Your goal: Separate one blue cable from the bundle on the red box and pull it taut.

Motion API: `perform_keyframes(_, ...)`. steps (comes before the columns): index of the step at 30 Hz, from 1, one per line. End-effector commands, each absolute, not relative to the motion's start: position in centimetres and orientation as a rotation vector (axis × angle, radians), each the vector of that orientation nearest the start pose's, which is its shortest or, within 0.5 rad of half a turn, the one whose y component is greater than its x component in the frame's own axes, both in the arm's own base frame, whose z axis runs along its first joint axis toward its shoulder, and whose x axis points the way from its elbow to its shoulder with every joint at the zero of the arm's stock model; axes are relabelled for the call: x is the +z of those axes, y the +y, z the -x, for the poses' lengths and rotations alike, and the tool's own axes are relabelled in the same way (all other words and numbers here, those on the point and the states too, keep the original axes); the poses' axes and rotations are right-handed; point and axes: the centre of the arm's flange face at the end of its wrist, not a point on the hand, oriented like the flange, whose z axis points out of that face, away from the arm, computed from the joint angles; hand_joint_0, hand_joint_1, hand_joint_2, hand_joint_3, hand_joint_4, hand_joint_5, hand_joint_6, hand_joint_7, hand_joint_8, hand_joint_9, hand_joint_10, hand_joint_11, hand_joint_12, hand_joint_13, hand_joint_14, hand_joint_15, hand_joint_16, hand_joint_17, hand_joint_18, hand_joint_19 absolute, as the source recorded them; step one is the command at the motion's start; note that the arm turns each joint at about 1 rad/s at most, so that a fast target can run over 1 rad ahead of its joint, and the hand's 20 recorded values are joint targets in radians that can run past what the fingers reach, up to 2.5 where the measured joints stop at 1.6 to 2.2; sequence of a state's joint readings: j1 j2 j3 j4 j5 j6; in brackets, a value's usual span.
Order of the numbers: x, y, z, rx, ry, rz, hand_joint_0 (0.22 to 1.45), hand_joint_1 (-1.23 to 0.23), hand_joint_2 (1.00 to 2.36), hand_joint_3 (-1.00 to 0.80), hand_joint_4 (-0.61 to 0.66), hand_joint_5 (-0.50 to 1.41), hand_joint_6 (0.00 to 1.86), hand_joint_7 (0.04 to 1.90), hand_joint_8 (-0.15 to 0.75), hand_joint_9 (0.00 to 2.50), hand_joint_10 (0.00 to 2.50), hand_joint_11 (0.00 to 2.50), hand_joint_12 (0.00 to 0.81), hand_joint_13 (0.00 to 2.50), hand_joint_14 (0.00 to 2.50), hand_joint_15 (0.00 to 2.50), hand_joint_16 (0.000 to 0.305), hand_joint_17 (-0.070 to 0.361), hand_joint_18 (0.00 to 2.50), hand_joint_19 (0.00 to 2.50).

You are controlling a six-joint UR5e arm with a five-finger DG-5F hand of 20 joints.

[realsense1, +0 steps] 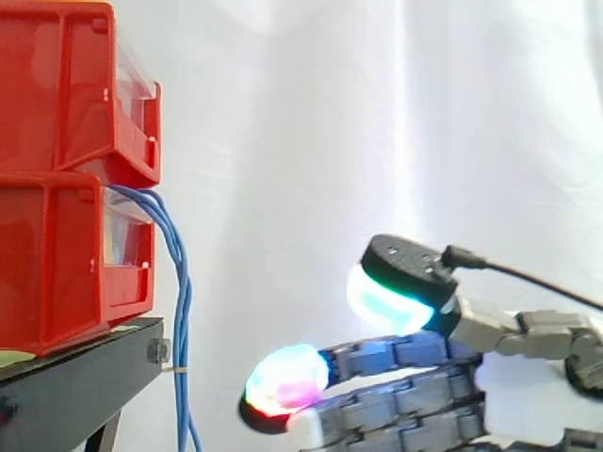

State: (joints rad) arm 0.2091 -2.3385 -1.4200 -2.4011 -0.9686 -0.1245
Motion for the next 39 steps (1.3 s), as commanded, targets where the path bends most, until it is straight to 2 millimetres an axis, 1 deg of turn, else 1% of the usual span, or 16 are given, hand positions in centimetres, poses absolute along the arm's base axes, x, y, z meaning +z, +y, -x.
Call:
perform_keyframes(1, 13.9, -3.3, -76.0, 0.931, 0.876, -1.246, 0.57, -0.54, 1.0, -0.49, 0.21, -0.18, 0.5, 0.73, 0.297, 0.73, 0.01, 0.32, 0.311, 0.63, 0.01, 0.37, 0.038, 0.085, 0.69, 0.6)
perform_keyframes(2, 13.8, -3.0, -76.6, 0.935, 0.875, -1.241, 0.57, -0.54, 1.0, -0.49, 0.21, -0.18, 0.5, 0.73, 0.299, 0.73, 0.01, 0.32, 0.31, 0.63, 0.01, 0.37, 0.038, 0.085, 0.69, 0.58)
perform_keyframes(3, 13.8, -3.0, -76.6, 0.935, 0.875, -1.241, 0.57, -0.54, 1.0, -0.49, 0.21, -0.18, 0.5, 0.73, 0.296, 0.73, 0.01, 0.33, 0.31, 0.63, 0.01, 0.38, 0.038, 0.085, 0.69, 0.59)
perform_keyframes(4, 14.1, -2.4, -77.2, 0.945, 0.87, -1.233, 0.57, -0.54, 1.0, -0.49, 0.21, -0.18, 0.5, 0.73, 0.298, 0.73, 0.01, 0.33, 0.311, 0.63, 0.01, 0.38, 0.038, 0.085, 0.69, 0.59)
perform_keyframes(9, 14.5, -1.3, -77.6, 0.907, 0.89, -1.189, 0.57, -0.54, 1.0, -0.49, 0.21, -0.18, 0.5, 0.73, 0.298, 0.73, 0.01, 0.33, 0.308, 0.63, 0.01, 0.38, 0.038, 0.085, 0.69, 0.58)
perform_keyframes(10, 13.3, -1.0, -77.9, 0.899, 0.893, -1.188, 0.57, -0.54, 1.0, -0.49, 0.21, -0.18, 0.5, 0.73, 0.299, 0.73, 0.01, 0.33, 0.31, 0.63, 0.01, 0.38, 0.038, 0.085, 0.7, 0.6)
perform_keyframes(12, 12.5, -0.8, -78.5, 0.916, 0.881, -1.188, 0.57, -0.54, 1.0, -0.49, 0.21, -0.17, 0.5, 0.73, 0.298, 0.73, 0.01, 0.32, 0.311, 0.63, 0.01, 0.39, 0.038, 0.086, 0.7, 0.59)
perform_keyframes(13, 11.4, -0.5, -79.3, 0.935, 0.868, -1.192, 0.57, -0.54, 1.0, -0.49, 0.21, -0.17, 0.5, 0.73, 0.298, 0.74, 0.01, 0.33, 0.31, 0.63, 0.01, 0.38, 0.038, 0.086, 0.7, 0.59)
perform_keyframes(16, 10.8, 0.1, -80.5, 0.983, 0.85, -1.2, 0.57, -0.54, 1.0, -0.49, 0.21, -0.17, 0.5, 0.73, 0.296, 0.73, 0.01, 0.33, 0.31, 0.63, 0.01, 0.38, 0.038, 0.085, 0.7, 0.59)
perform_keyframes(25, 10.8, 1.4, -80.7, 0.991, 0.863, -1.196, 0.58, -0.55, 1.0, -0.49, 0.23, -0.16, 0.5, 0.77, 0.302, 0.75, 0.01, 0.33, 0.312, 0.64, 0.01, 0.38, 0.037, 0.084, 0.69, 0.6)
perform_keyframes(30, 11.0, 2.2, -80.7, 1.006, 0.867, -1.194, 0.58, -0.55, 1.0, -0.49, 0.26, -0.13, 0.5, 0.89, 0.302, 0.79, 0.01, 0.34, 0.305, 0.65, 0.01, 0.38, 0.037, 0.083, 0.73, 0.6)
perform_keyframes(31, 11.0, 2.3, -80.7, 1.007, 0.868, -1.193, 0.59, -0.56, 1.0, -0.49, 0.26, -0.11, 0.5, 0.98, 0.304, 0.8, 0.01, 0.35, 0.305, 0.66, 0.01, 0.38, 0.037, 0.083, 0.73, 0.58)
perform_keyframes(32, 11.0, 2.3, -80.7, 1.007, 0.868, -1.193, 0.6, -0.56, 1.0, -0.49, 0.24, -0.1, 0.5, 1.05, 0.303, 0.81, 0.01, 0.36, 0.302, 0.66, 0.01, 0.38, 0.036, 0.082, 0.73, 0.59)
perform_keyframes(35, 11.3, 2.7, -80.7, 1.016, 0.868, -1.19, 0.6, -0.57, 1.0, -0.48, 0.21, -0.1, 0.5, 1.14, 0.306, 0.82, 0.01, 0.37, 0.303, 0.67, 0.01, 0.38, 0.036, 0.082, 0.74, 0.59)
perform_keyframes(36, 11.3, 2.7, -80.7, 1.016, 0.868, -1.19, 0.61, -0.58, 1.0, -0.48, 0.17, -0.09, 0.5, 1.22, 0.307, 0.83, 0.01, 0.38, 0.299, 0.67, 0.01, 0.38, 0.036, 0.082, 0.74, 0.59)
perform_keyframes(39, 12.0, 2.7, -80.7, 1.026, 0.862, -1.193, 0.62, -0.6, 1.0, -0.45, 0.13, -0.07, 0.5, 1.33, 0.305, 0.85, 0.01, 0.4, 0.3, 0.68, 0.01, 0.38, 0.036, 0.081, 0.75, 0.59)
